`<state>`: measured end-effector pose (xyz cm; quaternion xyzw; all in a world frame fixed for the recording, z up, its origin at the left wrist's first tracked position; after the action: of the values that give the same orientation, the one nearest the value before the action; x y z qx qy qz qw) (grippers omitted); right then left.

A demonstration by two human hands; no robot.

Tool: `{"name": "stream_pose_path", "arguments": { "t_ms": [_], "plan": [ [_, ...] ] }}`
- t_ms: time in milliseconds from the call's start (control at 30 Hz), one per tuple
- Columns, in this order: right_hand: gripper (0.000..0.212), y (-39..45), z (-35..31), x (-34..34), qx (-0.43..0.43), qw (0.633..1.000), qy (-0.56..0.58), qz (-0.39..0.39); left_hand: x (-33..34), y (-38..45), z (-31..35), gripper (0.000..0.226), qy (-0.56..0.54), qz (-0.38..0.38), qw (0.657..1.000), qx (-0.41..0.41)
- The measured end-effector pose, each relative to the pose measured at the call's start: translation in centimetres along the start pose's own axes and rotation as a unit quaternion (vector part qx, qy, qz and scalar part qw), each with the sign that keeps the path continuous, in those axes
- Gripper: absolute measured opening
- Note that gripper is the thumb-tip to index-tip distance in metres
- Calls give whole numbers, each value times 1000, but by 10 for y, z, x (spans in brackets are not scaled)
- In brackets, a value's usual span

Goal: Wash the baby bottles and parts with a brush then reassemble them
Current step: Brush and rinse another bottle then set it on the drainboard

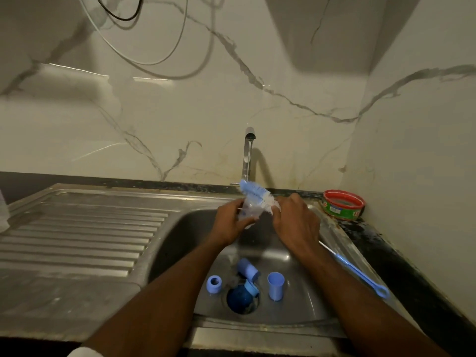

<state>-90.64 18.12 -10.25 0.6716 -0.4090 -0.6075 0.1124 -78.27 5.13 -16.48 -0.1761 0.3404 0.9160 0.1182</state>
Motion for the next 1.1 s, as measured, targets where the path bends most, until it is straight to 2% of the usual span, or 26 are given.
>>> {"name": "stream_pose_path", "arguments": {
  "t_ms": [67, 133, 300, 400, 533, 700, 800, 967, 1033, 1100],
  "plan": [
    [27, -2, 4, 3, -6, 1000, 9, -1, -11, 3, -10, 40, -4, 54, 998, -37],
    [23, -5, 3, 7, -23, 1000, 20, -2, -14, 2, -16, 43, 8, 65, 996, -58],
    [24, 2, 2, 7, -11, 998, 59, 12, 7, -9, 11, 55, 6, -33, 999, 19],
    [24, 4, 5, 0, -6, 998, 60, 28, 2, -5, 12, 48, -14, 15, 1000, 10],
    [21, -4, 8, 3, -14, 997, 72, 14, -10, -2, -12, 47, 0, 64, 995, -70],
    [27, 0, 4, 6, 1, 996, 80, 26, 10, -10, 8, 48, -9, -39, 999, -12],
    [26, 9, 13, 1, 27, 997, 55, 55, 10, -8, 21, 49, -24, -22, 999, 17],
    [27, -3, 14, 14, 3, 996, 94, -7, -3, -3, -11, 43, -7, 33, 997, -63],
    [29, -5, 9, 15, -9, 996, 91, -5, -3, -3, -14, 47, 12, 20, 998, -62],
    [31, 0, 7, 14, -5, 996, 93, 10, 2, -8, 3, 48, 19, -22, 999, -20]
  ]
}}
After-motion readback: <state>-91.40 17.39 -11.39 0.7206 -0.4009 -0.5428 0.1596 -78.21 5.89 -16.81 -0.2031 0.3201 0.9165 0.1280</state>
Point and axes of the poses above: each hand's wrist, its own y-axis towards the middle knuckle, its own x-axis out of the palm, z = x × y, the point moved 7 cm from there along y, towards the middle knuckle, and after that the axes turned 10 degrees about z, right-handed, at the moved point
